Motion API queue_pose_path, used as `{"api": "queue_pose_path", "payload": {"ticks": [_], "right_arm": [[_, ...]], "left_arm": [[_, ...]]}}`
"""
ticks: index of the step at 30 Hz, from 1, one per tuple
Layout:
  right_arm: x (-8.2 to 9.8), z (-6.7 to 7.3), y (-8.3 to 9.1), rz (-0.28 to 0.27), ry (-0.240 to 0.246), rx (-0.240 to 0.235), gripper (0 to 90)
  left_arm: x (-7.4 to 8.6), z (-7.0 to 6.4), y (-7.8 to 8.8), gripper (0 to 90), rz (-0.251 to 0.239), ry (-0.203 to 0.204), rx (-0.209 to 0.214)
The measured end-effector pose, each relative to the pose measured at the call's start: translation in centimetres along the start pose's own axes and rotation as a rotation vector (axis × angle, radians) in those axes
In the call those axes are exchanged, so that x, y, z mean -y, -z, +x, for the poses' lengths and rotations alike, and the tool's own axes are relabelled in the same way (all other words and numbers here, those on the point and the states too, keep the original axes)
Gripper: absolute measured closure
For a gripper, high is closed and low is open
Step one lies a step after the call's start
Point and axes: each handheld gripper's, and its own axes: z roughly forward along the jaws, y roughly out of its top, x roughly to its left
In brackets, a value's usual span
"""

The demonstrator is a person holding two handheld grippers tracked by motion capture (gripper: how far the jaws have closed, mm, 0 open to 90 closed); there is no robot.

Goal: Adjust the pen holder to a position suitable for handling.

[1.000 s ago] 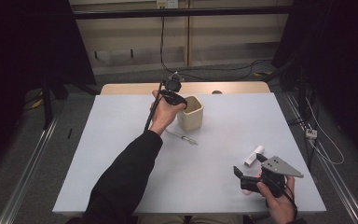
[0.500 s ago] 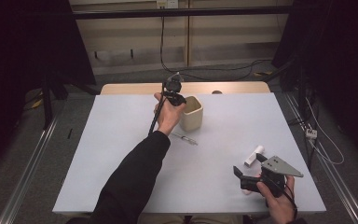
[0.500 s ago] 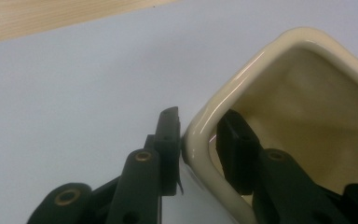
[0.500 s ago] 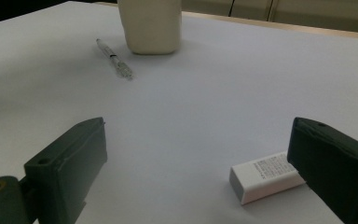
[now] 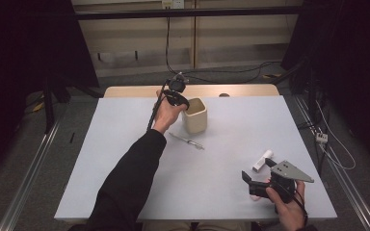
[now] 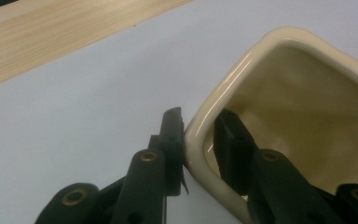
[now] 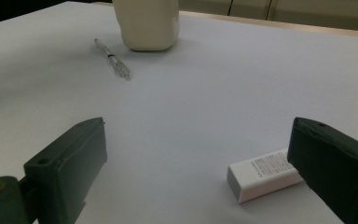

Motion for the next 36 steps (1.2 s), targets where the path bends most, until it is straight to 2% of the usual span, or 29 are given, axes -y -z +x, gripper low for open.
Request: {"api": "queue_pose_path", "payload": {"ticks": [2,4,5,6,7,8,9,13,14,15,18,19,20,22,23,24,27,29,30,31,32,33,36], "right_arm": [[0.0,0.0,0.0,0.001,-0.001,0.000,4.6],[0.0,-0.1,0.0,0.001,-0.002,0.001,4.5],[0.0,-0.1,-0.1,0.002,-0.002,0.001,4.5],[0.0,-0.1,-0.1,0.002,-0.003,0.002,4.5],[0.0,-0.1,-0.1,0.002,-0.003,0.002,4.5],[0.0,-0.1,0.0,0.000,-0.003,0.003,4.5],[0.0,-0.1,0.0,0.001,-0.002,0.002,4.5],[0.1,-0.1,0.0,0.004,-0.002,0.003,4.5],[0.1,-0.1,0.0,0.004,-0.005,0.003,4.5],[0.1,-0.1,0.0,0.003,-0.006,0.002,4.5],[0.1,-0.1,0.0,-0.001,-0.002,0.003,4.5],[0.0,-0.1,0.1,-0.002,-0.001,0.006,4.5],[0.0,-0.1,0.1,-0.002,-0.003,0.006,4.5],[0.0,-0.2,0.1,-0.001,-0.002,0.007,4.5],[0.0,-0.1,0.1,-0.001,-0.002,0.006,4.5],[0.0,-0.1,0.1,-0.001,0.000,0.007,4.6],[0.0,0.0,0.1,-0.004,0.001,0.006,4.6],[0.0,0.0,0.2,-0.005,0.002,0.007,4.6],[0.0,0.1,0.1,-0.004,0.003,0.008,4.6],[-0.1,0.1,0.1,-0.003,0.003,0.009,4.6],[-0.1,0.1,0.1,-0.003,0.003,0.009,4.6],[-0.1,0.0,0.1,-0.005,0.004,0.012,4.6],[-0.1,0.0,0.1,-0.004,0.006,0.013,4.6]], "left_arm": [[-0.1,0.3,0.0,73.9,-0.001,-0.023,0.006],[-0.2,0.4,-0.2,73.9,-0.010,-0.081,0.022],[-0.3,0.4,-0.2,73.9,-0.015,-0.096,0.037],[-0.4,0.4,-0.2,73.9,-0.015,-0.134,0.042],[-0.4,0.4,-0.2,73.9,-0.015,-0.134,0.042],[-0.6,0.4,-0.2,73.9,-0.009,-0.224,0.068],[-0.6,0.3,-0.2,73.8,-0.019,-0.238,0.073],[-0.6,0.4,-0.4,72.9,-0.039,-0.245,0.092],[-0.6,0.5,-0.4,72.8,-0.033,-0.242,0.092],[-0.5,0.5,-0.5,72.6,-0.040,-0.186,0.084],[-0.4,0.4,-0.6,71.8,-0.043,-0.176,0.080],[-0.4,0.4,-0.5,71.8,-0.043,-0.167,0.077],[-0.3,0.3,-0.5,70.2,-0.055,-0.141,0.073],[-0.2,0.2,-0.4,64.7,-0.051,-0.153,0.079],[-0.2,0.2,-0.3,64.7,-0.057,-0.152,0.072],[-0.1,0.2,-0.2,57.2,-0.065,-0.143,0.066],[0.2,0.2,0.4,51.3,-0.099,-0.135,0.065],[0.6,0.1,0.7,42.9,-0.116,-0.125,0.050],[0.7,0.2,0.9,42.9,-0.124,-0.114,0.041],[0.9,0.2,1.1,33.0,-0.139,-0.093,0.039],[1.2,0.4,1.4,33.0,-0.157,-0.072,0.025],[1.4,0.5,1.6,24.1,-0.174,-0.051,0.024],[2.2,1.1,2.2,21.9,-0.188,-0.035,0.054]]}}
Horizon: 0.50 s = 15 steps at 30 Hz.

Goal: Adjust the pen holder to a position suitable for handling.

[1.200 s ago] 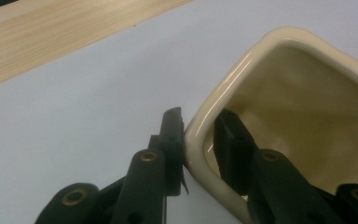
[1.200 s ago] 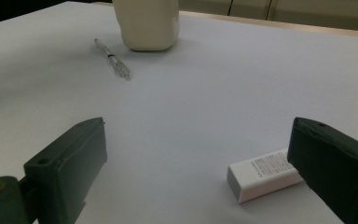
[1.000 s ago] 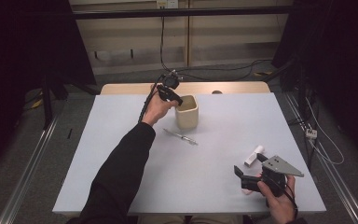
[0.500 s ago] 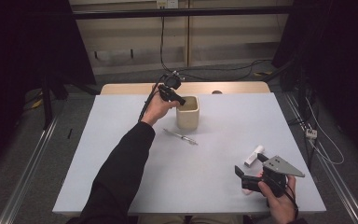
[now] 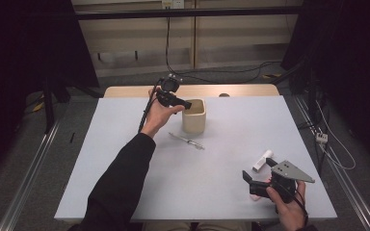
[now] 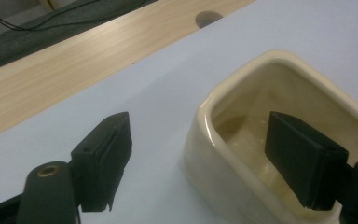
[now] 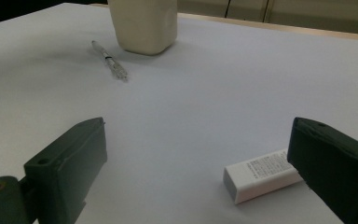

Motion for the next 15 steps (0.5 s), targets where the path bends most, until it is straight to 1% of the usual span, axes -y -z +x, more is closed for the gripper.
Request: {"api": "queue_pose_path", "payload": {"ticks": [2,4,6,9,10,11,12,13,15], "right_arm": [[0.0,0.0,0.0,0.000,0.000,0.000,4.6],[0.0,0.1,-0.1,0.003,-0.002,-0.001,4.6],[0.0,0.1,-0.1,0.001,-0.002,0.000,4.6],[0.0,0.0,-0.1,0.002,-0.001,-0.001,4.6],[0.0,0.0,-0.1,0.000,0.001,0.001,4.7],[0.0,0.1,-0.1,0.000,0.001,0.002,4.7],[0.0,0.0,-0.1,-0.002,0.003,0.002,4.7],[0.0,0.0,-0.1,-0.003,0.003,0.003,4.7],[-0.1,0.0,0.0,-0.008,0.000,0.003,4.7]], "left_arm": [[0.4,0.1,0.4,14.5,-0.013,0.007,-0.010],[0.8,0.2,0.8,11.9,-0.023,0.006,0.007],[1.3,0.1,1.2,9.4,-0.043,0.020,0.013],[2.0,0.1,1.8,7.0,-0.053,0.002,0.011],[2.2,0.1,2.0,6.9,-0.064,0.011,0.008],[2.5,0.1,2.3,7.0,-0.073,0.008,0.008],[2.8,0.1,2.4,7.0,-0.086,0.020,0.013],[3.1,0.0,2.6,7.0,-0.088,0.024,0.018],[3.8,-0.1,2.7,7.0,-0.101,0.014,0.020]]}}
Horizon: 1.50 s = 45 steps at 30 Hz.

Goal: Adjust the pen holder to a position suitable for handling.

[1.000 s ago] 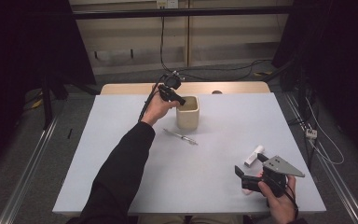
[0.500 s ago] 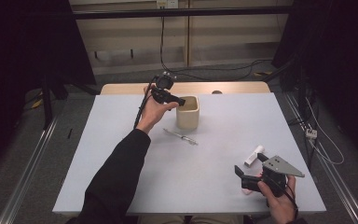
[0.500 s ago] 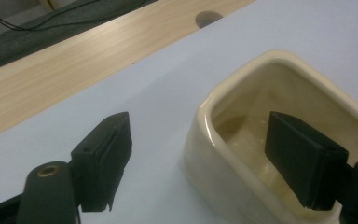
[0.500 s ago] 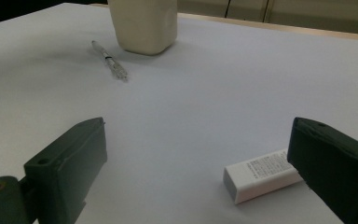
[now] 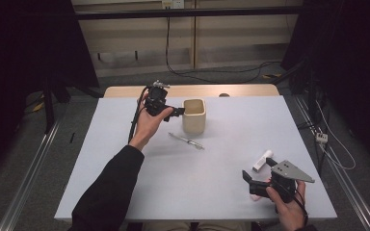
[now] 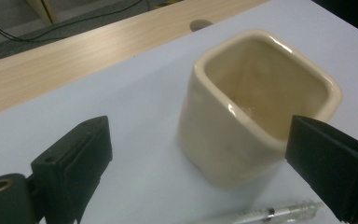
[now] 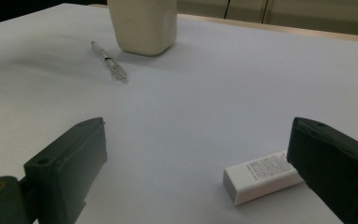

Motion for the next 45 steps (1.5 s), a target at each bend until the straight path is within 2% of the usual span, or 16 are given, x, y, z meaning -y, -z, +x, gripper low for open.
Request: {"api": "queue_pose_path", "payload": {"ticks": [5,6,9,12,17,22,24,25,29,33,36,38,45], "right_arm": [[-0.1,0.0,0.0,-0.003,0.004,0.003,4.7],[-0.1,0.0,0.0,-0.002,0.002,0.004,4.7],[-0.1,-0.1,-0.1,-0.002,-0.003,0.006,4.7],[-0.3,0.0,-0.1,-0.004,-0.003,0.009,4.7],[-0.3,0.0,-0.3,0.001,-0.006,0.009,4.7],[-0.3,0.0,-0.5,0.003,-0.006,0.010,4.9],[-0.3,0.0,-0.4,0.003,-0.005,0.009,4.9],[-0.3,0.0,-0.4,0.003,-0.005,0.011,4.9],[-0.2,-0.3,-0.2,0.001,-0.012,0.013,4.9],[-0.3,-0.5,-0.1,-0.007,-0.032,0.018,5.8],[-0.3,-0.4,0.0,-0.009,-0.021,0.015,5.7],[-0.4,-0.4,0.1,-0.009,-0.021,0.015,5.7],[-0.4,-0.6,0.2,-0.011,-0.022,0.022,5.7]], "left_arm": [[1.4,-0.3,0.5,6.8,-0.012,-0.017,0.010],[1.6,-0.4,0.7,6.7,-0.021,-0.005,0.019],[2.4,-0.4,1.4,6.6,-0.046,-0.015,0.032],[3.2,-0.2,2.1,6.2,-0.067,-0.001,0.041],[4.5,-0.3,3.3,6.4,-0.068,-0.019,0.008],[5.8,-0.7,4.3,6.4,-0.069,-0.015,0.016],[6.3,-1.1,4.6,6.4,-0.065,-0.030,0.018],[6.6,-1.2,4.8,6.4,-0.054,-0.051,0.019],[7.6,-1.8,5.4,6.5,-0.057,-0.067,0.015],[8.6,-2.4,6.0,6.5,-0.054,-0.054,0.019],[9.4,-2.9,6.7,6.5,-0.069,-0.072,0.004],[9.9,-3.1,7.3,6.5,-0.073,-0.073,0.012],[12.2,-3.6,9.0,6.5,-0.089,-0.077,-0.029]]}}
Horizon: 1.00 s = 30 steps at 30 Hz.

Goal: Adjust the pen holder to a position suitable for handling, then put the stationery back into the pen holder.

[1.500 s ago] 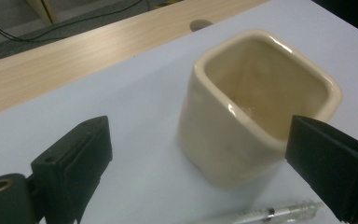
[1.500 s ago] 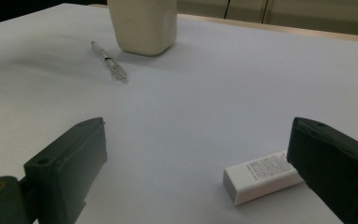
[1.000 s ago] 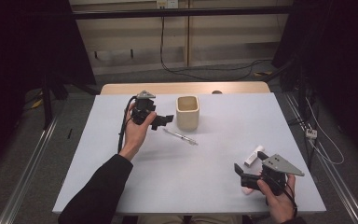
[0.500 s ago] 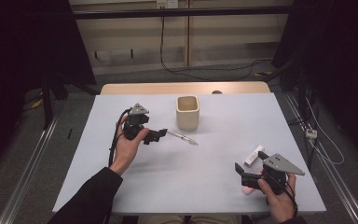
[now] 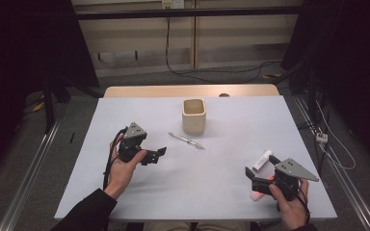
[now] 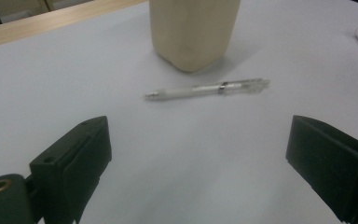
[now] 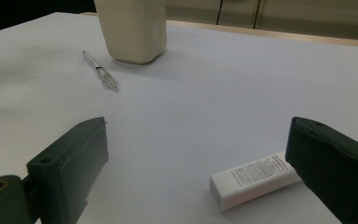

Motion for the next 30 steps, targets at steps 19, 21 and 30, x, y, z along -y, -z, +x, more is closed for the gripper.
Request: {"api": "queue_pose_path", "payload": {"ticks": [19,21,30], "right_arm": [[-0.1,0.1,-0.2,0.007,0.013,-0.007,5.6],[-0.1,0.2,-0.3,0.008,0.016,-0.015,5.5],[-0.8,0.7,-0.8,0.027,0.029,-0.031,4.8]], "left_arm": [[4.2,-2.1,4.1,6.4,0.008,-0.005,-0.046],[4.5,-2.2,4.3,6.4,0.013,-0.008,-0.050],[6.0,-3.2,5.5,6.4,0.013,0.005,-0.040]]}}
